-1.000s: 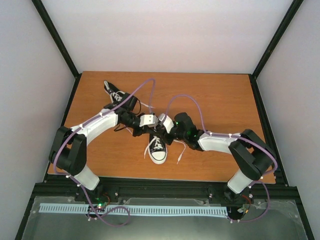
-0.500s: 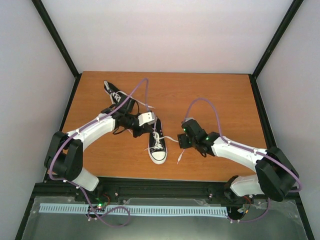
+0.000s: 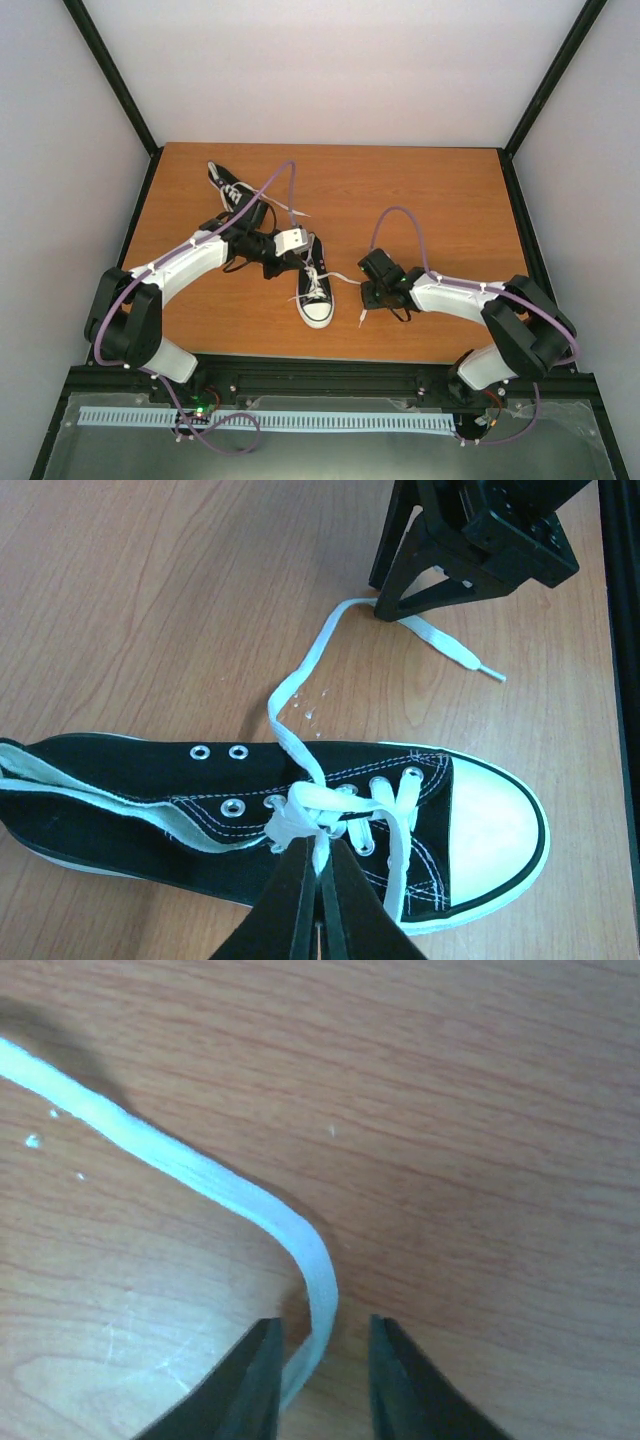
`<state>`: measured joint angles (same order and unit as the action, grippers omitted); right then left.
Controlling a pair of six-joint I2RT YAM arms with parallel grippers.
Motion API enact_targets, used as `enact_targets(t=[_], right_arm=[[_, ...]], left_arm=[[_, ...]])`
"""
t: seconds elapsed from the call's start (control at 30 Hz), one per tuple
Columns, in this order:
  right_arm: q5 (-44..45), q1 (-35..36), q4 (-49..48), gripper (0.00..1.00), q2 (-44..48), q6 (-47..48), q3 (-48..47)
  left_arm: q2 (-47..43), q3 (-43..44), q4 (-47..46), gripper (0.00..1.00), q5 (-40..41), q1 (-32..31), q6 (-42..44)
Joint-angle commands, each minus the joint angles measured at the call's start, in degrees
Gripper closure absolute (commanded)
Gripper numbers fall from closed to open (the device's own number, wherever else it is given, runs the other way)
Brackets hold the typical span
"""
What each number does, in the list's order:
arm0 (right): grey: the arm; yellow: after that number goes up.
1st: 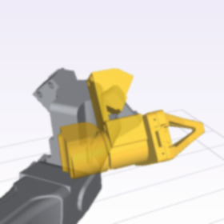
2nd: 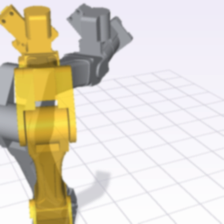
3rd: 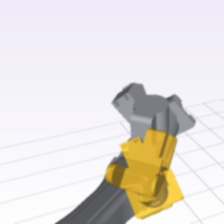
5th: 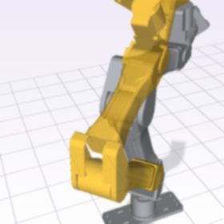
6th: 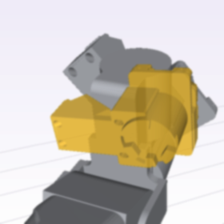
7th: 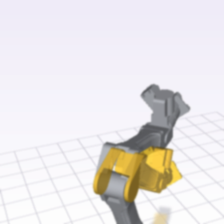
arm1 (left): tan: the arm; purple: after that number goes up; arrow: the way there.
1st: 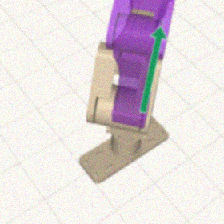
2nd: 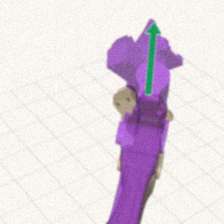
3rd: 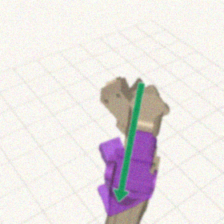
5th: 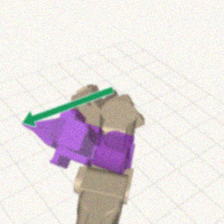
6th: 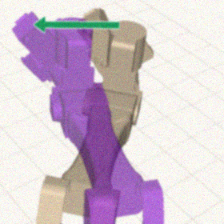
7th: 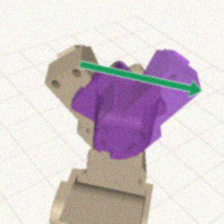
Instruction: Tie the shoes
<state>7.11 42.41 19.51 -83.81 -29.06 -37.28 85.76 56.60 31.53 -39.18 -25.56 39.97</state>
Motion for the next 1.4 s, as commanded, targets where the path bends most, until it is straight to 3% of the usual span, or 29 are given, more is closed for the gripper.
enact_targets(t=[0.0, 0.03, 0.07, 0.17, 0.27, 0.37, 0.43, 0.7, 1.03, 1.2, 1.37], right_arm=[[-3.8, 0.0, -0.9, 0.83, -1.5, -0.6, -0.3], [-4.6, 0.0, -1.1, 0.94, -1.0, 0.0, -0.6], [-5.4, -0.2, -1.3, 0.97, -0.2, 0.6, -1.0], [-12.8, -3.1, -4.1, 0.97, 2.9, 3.5, -3.7], [-31.9, -8.0, -16.5, 0.97, 4.9, 3.3, -6.1], [-44.4, -8.1, -26.0, 0.97, 0.6, 0.5, -12.1], [-48.0, -7.8, -31.0, 0.97, -2.9, -3.4, -14.6], [-47.4, -6.7, -36.8, 0.97, -11.5, -8.5, -18.6], [-48.2, -3.5, -33.4, 0.97, -21.6, -6.5, -25.5], [-44.4, -3.1, -23.3, 0.67, -21.1, 0.0, -27.6], [-40.6, -3.2, -17.1, 0.55, -16.7, 5.4, -27.6]], left_arm=[[-1.0, -0.2, 0.7, 0.99, -1.3, -0.5, 1.8], [-0.9, -0.2, 0.7, 0.99, -1.3, -0.5, 1.9], [-0.8, -0.3, 0.7, 0.99, -1.2, -0.5, 1.9], [-0.8, -0.3, 0.7, 0.99, -1.1, -0.5, 2.0], [-0.6, -0.4, 0.6, 0.99, -1.3, -0.5, 2.2], [-0.6, -0.2, 0.9, 0.99, -0.9, -0.5, 2.2], [-0.9, -0.3, 1.1, 0.99, -0.8, -0.5, 2.2], [-1.9, -0.5, 1.2, 0.99, -1.8, -0.5, 2.5], [-3.1, -0.6, 2.5, 0.99, -2.8, -0.5, 3.7], [-2.8, -0.4, 2.8, 0.99, -2.8, -0.5, 3.7], [-2.5, -0.4, 2.9, 0.99, -2.9, -0.5, 4.0]])
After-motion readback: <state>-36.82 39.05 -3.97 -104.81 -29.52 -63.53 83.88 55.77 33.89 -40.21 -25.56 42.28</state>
